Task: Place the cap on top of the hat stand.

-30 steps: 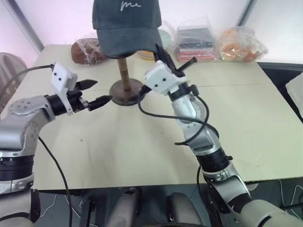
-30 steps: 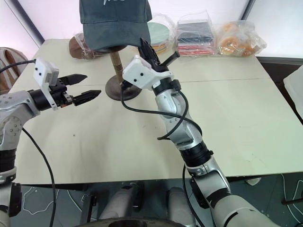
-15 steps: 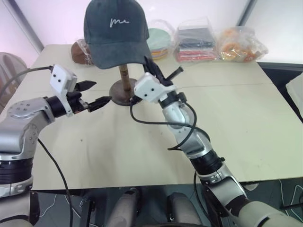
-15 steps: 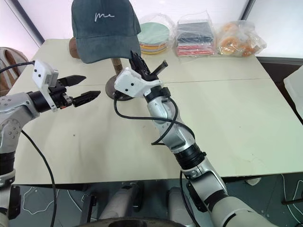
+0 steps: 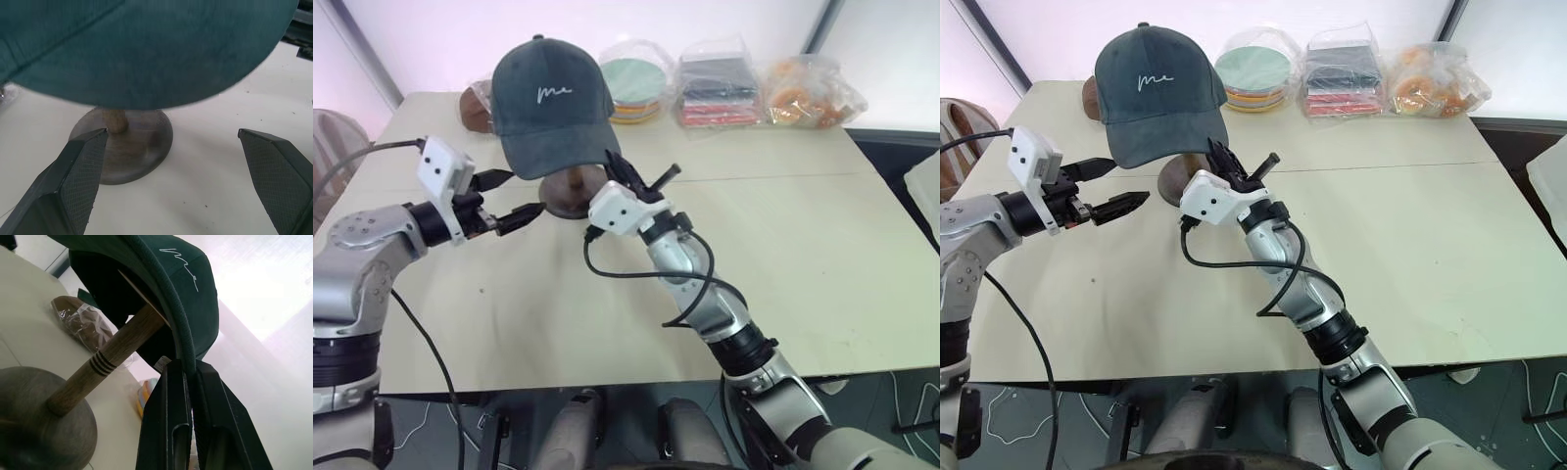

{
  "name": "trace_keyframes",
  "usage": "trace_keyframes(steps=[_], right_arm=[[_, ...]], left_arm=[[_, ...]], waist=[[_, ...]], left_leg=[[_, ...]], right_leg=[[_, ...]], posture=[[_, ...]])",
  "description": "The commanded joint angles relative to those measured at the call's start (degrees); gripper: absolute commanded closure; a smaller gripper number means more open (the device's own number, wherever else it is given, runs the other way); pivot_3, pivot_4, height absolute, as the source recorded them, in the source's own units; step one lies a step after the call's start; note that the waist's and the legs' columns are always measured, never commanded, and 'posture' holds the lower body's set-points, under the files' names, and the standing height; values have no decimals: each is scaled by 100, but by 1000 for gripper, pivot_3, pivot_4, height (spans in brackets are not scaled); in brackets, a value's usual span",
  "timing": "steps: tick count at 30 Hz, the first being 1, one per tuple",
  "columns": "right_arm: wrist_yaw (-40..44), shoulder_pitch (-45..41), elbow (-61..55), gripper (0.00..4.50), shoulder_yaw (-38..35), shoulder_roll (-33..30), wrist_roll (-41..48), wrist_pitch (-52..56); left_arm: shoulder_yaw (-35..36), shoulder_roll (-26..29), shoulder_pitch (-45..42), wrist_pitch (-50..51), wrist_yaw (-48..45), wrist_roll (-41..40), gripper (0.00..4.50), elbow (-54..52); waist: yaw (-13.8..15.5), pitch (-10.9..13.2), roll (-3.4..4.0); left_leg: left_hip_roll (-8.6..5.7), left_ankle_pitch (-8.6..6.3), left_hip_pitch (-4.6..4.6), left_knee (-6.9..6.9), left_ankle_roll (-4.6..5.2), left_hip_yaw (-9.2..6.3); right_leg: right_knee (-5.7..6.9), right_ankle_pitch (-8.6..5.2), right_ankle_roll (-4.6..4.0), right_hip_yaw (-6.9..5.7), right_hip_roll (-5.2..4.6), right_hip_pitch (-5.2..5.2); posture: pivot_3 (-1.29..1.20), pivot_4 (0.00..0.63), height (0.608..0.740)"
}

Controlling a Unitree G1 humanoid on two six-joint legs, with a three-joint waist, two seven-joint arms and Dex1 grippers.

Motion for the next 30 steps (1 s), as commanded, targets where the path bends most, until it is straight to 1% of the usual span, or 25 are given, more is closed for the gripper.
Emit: trace_keyframes(steps=[1,2,4,5,8,9,13,17,22,25,28,30], right_arm=[[47,-69,-133,3786,16,24,27,-152],[86,-68,-132,3424,27,16,42,-177],[231,-60,-144,2485,60,4,107,-221],[357,-47,-153,1905,89,-10,173,-252],[736,-8,-210,425,164,-77,340,-311],[925,4,-245,80,188,-116,421,-315],[1696,101,-514,80,150,-389,746,-222],[2474,159,-779,80,11,-857,1010,-36],[3057,77,-922,80,-378,-1406,1396,165],[3438,56,-956,80,-729,-1821,1732,264],[3925,-82,-983,80,-1193,-2115,2351,696],[4414,-354,-1026,80,-1704,-2299,3113,1415]], left_arm=[[236,97,-9,17,34,-63,0,-155],[239,102,-2,14,32,-66,0,-156],[249,119,15,8,21,-72,0,-157],[254,127,26,6,17,-76,0,-160],[297,194,82,16,-30,-106,0,-176],[318,228,107,22,-52,-119,0,-182],[434,422,210,70,-170,-183,0,-208],[571,655,250,106,-353,-239,0,-196],[572,773,112,49,-453,-237,0,-108],[575,849,70,12,-542,-225,0,-61],[597,948,29,-7,-671,-227,0,0],[586,1039,-15,-46,-800,-219,0,64]], waist=[[0,0,0],[1,0,0],[3,0,0],[2,0,0],[-1,0,0],[-1,0,0],[4,0,0],[17,1,0],[23,1,0],[23,1,0],[21,2,-1],[19,6,0]], left_leg=[[0,0,0,0,0,0],[0,0,0,0,0,0],[0,0,0,0,0,0],[0,0,0,0,0,0],[0,0,0,0,0,0],[0,-1,0,-1,1,0],[0,-5,0,0,8,-1],[0,-14,0,0,23,-3],[0,-17,0,0,28,-4],[0,-18,0,0,29,-3],[0,-20,0,0,32,-3],[0,-20,0,0,32,-3]], right_leg=[[0,0,0,0,0,0],[0,0,0,0,0,0],[0,0,0,0,0,0],[0,0,0,0,0,0],[-1,0,0,0,0,0],[-1,0,0,0,0,0],[-2,0,0,-1,0,1],[-3,0,0,-3,-1,2],[-7,0,0,-4,-2,3],[-7,0,0,-3,-3,3],[-7,0,0,-4,-4,4],[-7,0,0,-3,-4,7]], posture=[[0,150,740],[0,150,740],[0,150,740],[0,150,740],[0,150,740],[0,150,740],[0,150,740],[0,150,740],[0,150,740],[0,150,740],[0,150,740],[0,150,740]])
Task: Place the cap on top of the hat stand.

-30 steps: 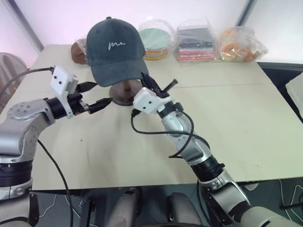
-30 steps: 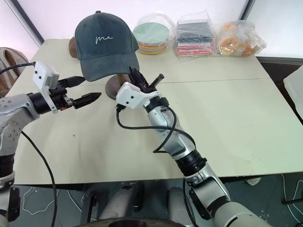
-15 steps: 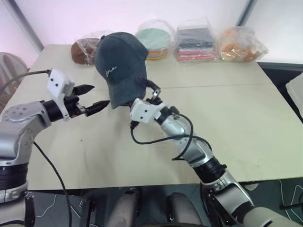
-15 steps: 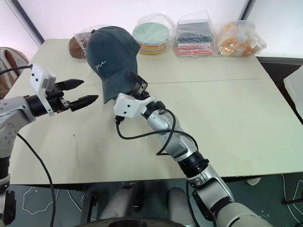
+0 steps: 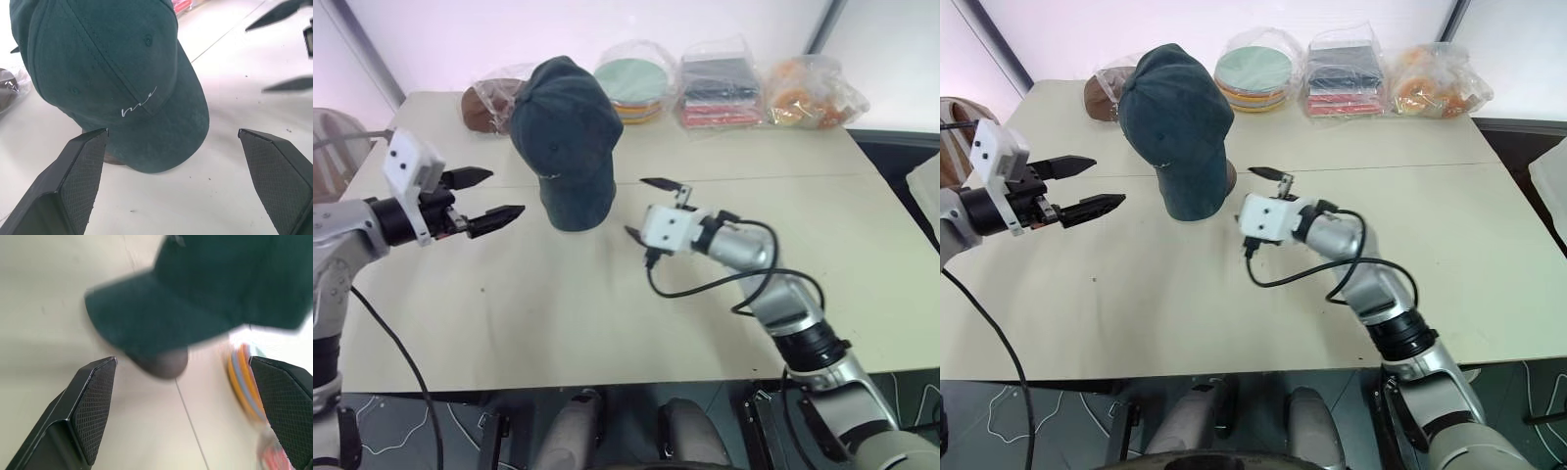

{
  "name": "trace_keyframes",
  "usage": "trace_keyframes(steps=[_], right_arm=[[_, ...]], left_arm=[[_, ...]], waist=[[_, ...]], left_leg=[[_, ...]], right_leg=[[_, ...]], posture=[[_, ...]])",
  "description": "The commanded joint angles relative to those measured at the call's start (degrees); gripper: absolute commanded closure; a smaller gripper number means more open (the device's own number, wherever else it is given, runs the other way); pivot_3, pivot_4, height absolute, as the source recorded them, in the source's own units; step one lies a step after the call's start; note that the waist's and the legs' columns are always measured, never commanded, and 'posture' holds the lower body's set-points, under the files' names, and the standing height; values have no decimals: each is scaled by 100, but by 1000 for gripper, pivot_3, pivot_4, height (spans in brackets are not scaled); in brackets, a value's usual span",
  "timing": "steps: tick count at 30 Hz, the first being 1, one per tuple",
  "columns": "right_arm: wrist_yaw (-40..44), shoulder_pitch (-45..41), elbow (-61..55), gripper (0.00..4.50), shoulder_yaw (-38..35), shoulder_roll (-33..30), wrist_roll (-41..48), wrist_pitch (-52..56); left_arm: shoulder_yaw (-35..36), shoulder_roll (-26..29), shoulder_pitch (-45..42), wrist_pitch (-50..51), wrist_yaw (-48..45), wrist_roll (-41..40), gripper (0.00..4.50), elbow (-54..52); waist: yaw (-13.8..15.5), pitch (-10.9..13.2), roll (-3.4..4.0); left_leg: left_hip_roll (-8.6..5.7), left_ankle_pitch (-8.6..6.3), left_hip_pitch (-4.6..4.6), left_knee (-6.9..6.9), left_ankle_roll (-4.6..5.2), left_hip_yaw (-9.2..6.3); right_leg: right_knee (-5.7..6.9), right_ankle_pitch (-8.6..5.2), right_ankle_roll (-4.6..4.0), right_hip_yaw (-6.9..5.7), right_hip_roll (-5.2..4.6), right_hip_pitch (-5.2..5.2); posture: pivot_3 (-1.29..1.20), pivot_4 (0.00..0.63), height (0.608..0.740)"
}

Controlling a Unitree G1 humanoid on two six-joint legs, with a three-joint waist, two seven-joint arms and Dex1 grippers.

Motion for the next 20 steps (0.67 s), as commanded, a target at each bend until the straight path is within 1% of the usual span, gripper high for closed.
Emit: trace_keyframes(steps=[1,2,4,6,8,11,15,20], right_arm=[[868,-619,-348,80,-980,-359,1381,1199],[1182,-837,-342,80,-1286,-568,1843,1657],[1514,-1098,-340,80,-1605,-872,2405,2197],[1907,-1313,-372,80,-1931,-1315,3017,2870],[2159,-1469,-417,80,-2201,-1657,3558,3434],[2368,-1563,-464,80,-2451,-2003,4187,3954],[2282,-1691,-431,80,-2618,-2167,4608,4215],[2120,-1544,-491,80,-2570,-2268,4751,4117]], left_arm=[[198,265,-167,-137,-251,-26,0,51],[220,351,-186,-114,-386,-80,0,68],[267,471,-196,-70,-583,-178,0,86],[376,721,-216,56,-953,-377,0,136],[465,985,-235,156,-1317,-532,0,234],[522,1284,-249,191,-1695,-621,0,422],[532,1512,-266,187,-2020,-650,0,633],[547,1574,-228,168,-2188,-618,0,698]], waist=[[-2,5,3],[-2,10,8],[0,16,16],[4,17,16],[-2,17,15],[-15,19,19],[-17,26,31],[-13,26,30]], left_leg=[[0,0,-1,0,0,0],[0,-1,-3,0,2,0],[0,-3,-12,-1,6,2],[2,-7,-14,-3,11,0],[2,-9,-19,-9,14,0],[2,-10,-26,-7,16,4],[3,-11,-27,-8,17,9],[3,-11,-49,-4,18,10]], right_leg=[[0,0,0,0,0,6],[0,0,0,0,-1,4],[-2,0,0,1,-4,8],[-12,-1,-1,-3,-4,7],[-21,-1,-2,-3,-6,6],[-23,-1,-2,0,-10,0],[-22,-1,-2,2,-12,-4],[-23,-1,-1,2,-13,-20]], posture=[[0,150,740],[0,150,740],[0,150,740],[0,150,740],[0,150,740],[0,150,740],[0,150,740],[0,150,740]])
